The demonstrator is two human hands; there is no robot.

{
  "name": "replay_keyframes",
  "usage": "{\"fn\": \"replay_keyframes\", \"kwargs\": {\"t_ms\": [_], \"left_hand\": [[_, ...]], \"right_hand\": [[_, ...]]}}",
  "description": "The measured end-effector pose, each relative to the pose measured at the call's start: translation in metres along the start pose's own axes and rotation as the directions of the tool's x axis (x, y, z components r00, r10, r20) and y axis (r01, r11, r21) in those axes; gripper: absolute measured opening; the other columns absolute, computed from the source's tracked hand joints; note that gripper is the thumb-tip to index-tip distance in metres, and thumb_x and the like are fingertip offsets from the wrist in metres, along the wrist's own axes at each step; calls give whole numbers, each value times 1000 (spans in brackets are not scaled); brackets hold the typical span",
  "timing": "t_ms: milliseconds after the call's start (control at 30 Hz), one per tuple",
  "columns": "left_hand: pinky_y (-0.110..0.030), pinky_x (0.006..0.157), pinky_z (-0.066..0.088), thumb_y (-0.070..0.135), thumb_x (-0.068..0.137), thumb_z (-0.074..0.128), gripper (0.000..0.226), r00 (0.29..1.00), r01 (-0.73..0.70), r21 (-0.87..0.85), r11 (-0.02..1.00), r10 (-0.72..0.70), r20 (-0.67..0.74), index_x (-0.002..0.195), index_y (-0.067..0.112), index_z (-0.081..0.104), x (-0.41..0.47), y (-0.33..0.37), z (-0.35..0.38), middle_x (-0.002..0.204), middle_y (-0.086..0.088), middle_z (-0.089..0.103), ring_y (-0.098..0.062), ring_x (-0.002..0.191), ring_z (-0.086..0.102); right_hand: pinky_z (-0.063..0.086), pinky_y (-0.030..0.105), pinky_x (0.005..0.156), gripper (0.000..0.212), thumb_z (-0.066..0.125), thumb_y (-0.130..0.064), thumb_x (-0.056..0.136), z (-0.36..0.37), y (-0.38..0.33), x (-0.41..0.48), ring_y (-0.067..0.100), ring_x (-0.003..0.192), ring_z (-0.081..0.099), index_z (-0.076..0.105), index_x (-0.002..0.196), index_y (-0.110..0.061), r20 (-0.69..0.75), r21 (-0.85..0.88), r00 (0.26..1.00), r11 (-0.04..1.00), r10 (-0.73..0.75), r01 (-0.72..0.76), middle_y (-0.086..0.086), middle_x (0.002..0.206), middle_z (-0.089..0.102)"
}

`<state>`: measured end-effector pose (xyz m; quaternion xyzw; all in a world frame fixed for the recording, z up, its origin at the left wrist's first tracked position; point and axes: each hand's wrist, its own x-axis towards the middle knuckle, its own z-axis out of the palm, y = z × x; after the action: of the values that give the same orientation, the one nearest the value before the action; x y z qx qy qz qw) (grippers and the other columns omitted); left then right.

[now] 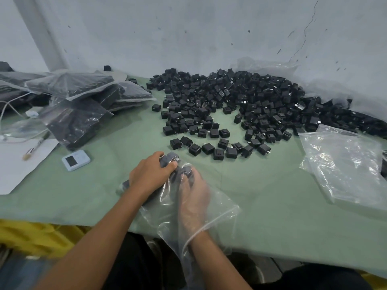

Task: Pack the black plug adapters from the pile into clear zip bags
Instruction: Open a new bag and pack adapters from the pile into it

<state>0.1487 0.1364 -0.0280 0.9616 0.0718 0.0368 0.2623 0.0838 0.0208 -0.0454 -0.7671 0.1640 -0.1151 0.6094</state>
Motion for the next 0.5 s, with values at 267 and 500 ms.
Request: {"fn": "replay_keyframes", "kwargs": {"t_ms": [267, 500], "left_hand": [[-38, 84, 45, 73, 84, 47, 62, 1000, -16, 13, 1000, 16, -10, 133, 36, 52, -3, 4, 1, 127, 5, 65, -24, 115, 59], [-35, 76, 43, 74, 84, 45, 55, 999, -39, 19, 999, 39, -28, 125, 37, 56, -3, 4, 1, 116, 9, 67, -21, 105, 62]], "right_hand": [[55, 40, 82, 19, 59, -25, 94, 8, 0, -3, 19, 84, 64, 59, 113, -30, -151, -85, 986, 993, 69, -82, -5, 89, 66], [41, 33, 91, 40, 45, -17, 101, -9, -6, -2, 29, 116, 56, 52, 140, -16, 68, -280, 986, 946, -152, 165, 11, 128, 58]]}}
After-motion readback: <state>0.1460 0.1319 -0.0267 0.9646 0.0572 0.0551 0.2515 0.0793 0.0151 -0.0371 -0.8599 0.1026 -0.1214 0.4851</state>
